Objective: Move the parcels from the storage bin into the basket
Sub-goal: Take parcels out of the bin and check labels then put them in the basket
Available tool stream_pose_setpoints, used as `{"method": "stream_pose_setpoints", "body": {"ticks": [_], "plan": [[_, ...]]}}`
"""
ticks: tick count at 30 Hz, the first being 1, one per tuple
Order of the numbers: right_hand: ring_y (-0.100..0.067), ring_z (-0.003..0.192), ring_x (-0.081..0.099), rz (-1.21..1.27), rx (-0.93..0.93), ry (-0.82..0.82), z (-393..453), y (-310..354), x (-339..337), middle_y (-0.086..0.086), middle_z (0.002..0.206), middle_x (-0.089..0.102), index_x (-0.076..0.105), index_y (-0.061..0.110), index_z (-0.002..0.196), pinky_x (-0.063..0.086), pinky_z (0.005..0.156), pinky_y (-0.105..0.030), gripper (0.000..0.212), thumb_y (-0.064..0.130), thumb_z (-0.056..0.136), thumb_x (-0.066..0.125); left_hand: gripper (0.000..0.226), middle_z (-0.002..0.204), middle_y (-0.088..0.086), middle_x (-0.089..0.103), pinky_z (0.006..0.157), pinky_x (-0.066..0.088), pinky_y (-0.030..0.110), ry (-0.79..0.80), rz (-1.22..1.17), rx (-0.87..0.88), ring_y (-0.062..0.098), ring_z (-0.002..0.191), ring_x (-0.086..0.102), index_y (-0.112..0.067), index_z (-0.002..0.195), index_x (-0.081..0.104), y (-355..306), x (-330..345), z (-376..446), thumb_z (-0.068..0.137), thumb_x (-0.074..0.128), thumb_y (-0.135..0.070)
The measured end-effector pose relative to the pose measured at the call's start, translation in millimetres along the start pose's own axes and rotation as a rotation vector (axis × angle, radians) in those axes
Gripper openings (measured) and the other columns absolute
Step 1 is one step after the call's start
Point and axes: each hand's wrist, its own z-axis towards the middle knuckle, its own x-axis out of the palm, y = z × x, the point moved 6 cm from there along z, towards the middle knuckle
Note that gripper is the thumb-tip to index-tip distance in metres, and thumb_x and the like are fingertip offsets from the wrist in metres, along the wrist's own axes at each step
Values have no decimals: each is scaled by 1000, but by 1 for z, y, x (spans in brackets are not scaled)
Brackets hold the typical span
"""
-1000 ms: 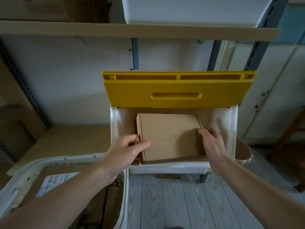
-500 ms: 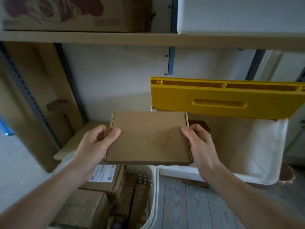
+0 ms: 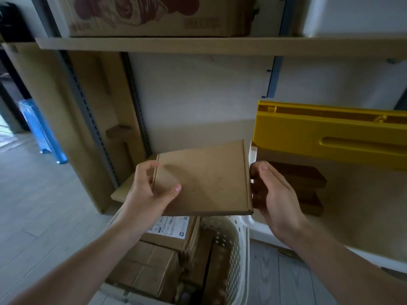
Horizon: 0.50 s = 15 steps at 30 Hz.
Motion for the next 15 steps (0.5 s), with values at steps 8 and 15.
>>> {"method": "stream_pose_setpoints", "body": {"ticks": [8,15], "plan": [[-21,113,69,319,103,247,1,-3,41,-7,125,71,63,25,131,58,87,-36,52,52,89,48,72,131,-9,48,87,59,39,134,-231,-88,20,112,60,-57,129,45,-8,30,-7,62,68,-68],[-22,137,52,168,94,561,-9,-13,70,1,148,54,36,41,153,52,98,-44,80,81,83,37,81,140,-8,57,104,47,54,351,-500,-43,19,132,52,-57,141,42,-24,55,-17,67,64,-82]]}}
